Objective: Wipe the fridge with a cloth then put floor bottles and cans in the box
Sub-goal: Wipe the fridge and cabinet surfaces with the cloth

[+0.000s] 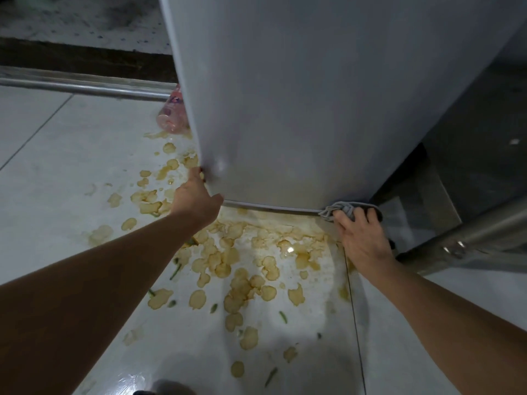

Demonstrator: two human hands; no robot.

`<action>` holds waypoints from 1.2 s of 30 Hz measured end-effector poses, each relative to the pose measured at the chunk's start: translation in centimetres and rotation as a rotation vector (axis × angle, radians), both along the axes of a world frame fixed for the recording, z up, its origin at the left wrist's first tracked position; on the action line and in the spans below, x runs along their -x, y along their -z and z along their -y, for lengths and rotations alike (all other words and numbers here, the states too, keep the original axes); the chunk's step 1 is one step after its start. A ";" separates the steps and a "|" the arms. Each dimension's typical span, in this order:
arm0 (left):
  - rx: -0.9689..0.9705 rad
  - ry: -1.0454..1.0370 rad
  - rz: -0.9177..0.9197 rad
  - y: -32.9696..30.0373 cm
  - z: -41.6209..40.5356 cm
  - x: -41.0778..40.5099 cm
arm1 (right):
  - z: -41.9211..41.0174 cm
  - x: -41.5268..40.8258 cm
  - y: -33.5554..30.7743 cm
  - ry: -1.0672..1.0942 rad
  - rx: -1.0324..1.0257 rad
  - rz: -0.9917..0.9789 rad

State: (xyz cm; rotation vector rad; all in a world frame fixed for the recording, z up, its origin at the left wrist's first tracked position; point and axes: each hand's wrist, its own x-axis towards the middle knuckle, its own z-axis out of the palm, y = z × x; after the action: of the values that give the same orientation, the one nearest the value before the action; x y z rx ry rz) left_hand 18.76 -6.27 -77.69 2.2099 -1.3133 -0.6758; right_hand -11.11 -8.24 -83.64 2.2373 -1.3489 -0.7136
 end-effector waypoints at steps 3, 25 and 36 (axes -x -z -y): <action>0.008 -0.016 -0.002 -0.3 -0.8 1.6 | 0.0 0.8 0.2 0.081 0.021 0.061; 0.525 0.860 0.780 -6.2 0.4 13.2 | 0.9 0.2 -3.2 1.208 0.021 2.068; 0.627 1.002 1.258 -8.0 4.3 13.3 | 5.4 0.8 -1.3 1.255 -0.205 1.911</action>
State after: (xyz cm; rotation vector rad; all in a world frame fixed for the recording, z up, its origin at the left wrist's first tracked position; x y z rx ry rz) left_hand 5.43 -10.56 -69.73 1.2029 -2.7218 0.9821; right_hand -11.92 -13.61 -82.31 1.4161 -3.4942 1.6899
